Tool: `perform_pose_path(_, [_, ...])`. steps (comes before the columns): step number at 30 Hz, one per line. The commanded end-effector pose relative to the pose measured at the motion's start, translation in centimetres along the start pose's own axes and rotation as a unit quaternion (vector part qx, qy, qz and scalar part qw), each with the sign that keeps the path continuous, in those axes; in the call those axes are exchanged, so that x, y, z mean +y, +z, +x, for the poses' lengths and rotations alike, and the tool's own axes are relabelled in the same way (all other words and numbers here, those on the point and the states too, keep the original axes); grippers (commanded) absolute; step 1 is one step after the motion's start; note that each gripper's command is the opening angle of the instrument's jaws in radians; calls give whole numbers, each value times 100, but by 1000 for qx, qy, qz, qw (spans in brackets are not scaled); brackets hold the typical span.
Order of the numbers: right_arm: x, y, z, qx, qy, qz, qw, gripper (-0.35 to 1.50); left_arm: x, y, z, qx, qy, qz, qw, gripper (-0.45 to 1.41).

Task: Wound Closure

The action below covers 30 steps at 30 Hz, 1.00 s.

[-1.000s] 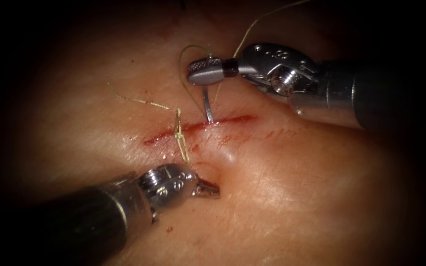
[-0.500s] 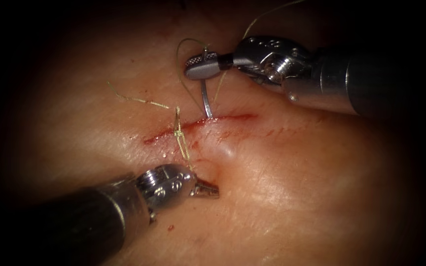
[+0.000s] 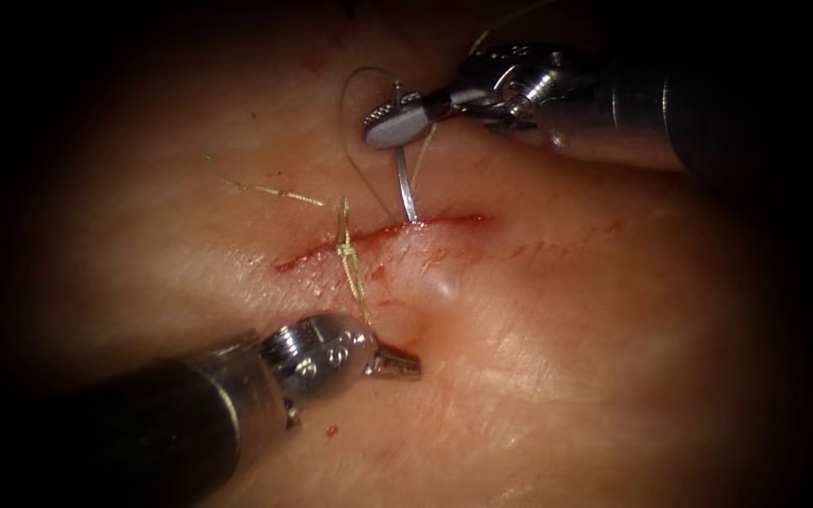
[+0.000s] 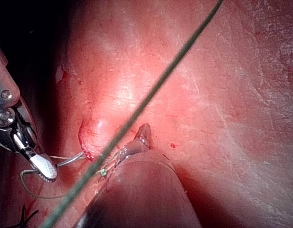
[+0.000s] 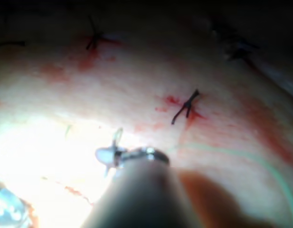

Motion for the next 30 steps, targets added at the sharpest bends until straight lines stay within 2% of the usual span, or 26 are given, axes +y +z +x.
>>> perform_pose_path(1, [2,8,5,-8,5,6,1000,-35,-4,7,0,0,0,0,1000,-6])
perform_pose_path(12, [-8,15,-6,-71,94,51,992,-35,-4,7,0,-1,1,1,1000,-6])
perform_pose_path(14, [-12,19,-10,-88,117,73,987,-35,-4,7,0,-1,1,0,1000,-6])
perform_pose_path(22, [-15,25,-21,-96,152,115,977,-35,-4,7,0,-3,1,1,1000,-6])
perform_pose_path(30, [-15,35,-48,-102,204,131,965,-35,-4,6,-1,-3,1,1,1000,-6])
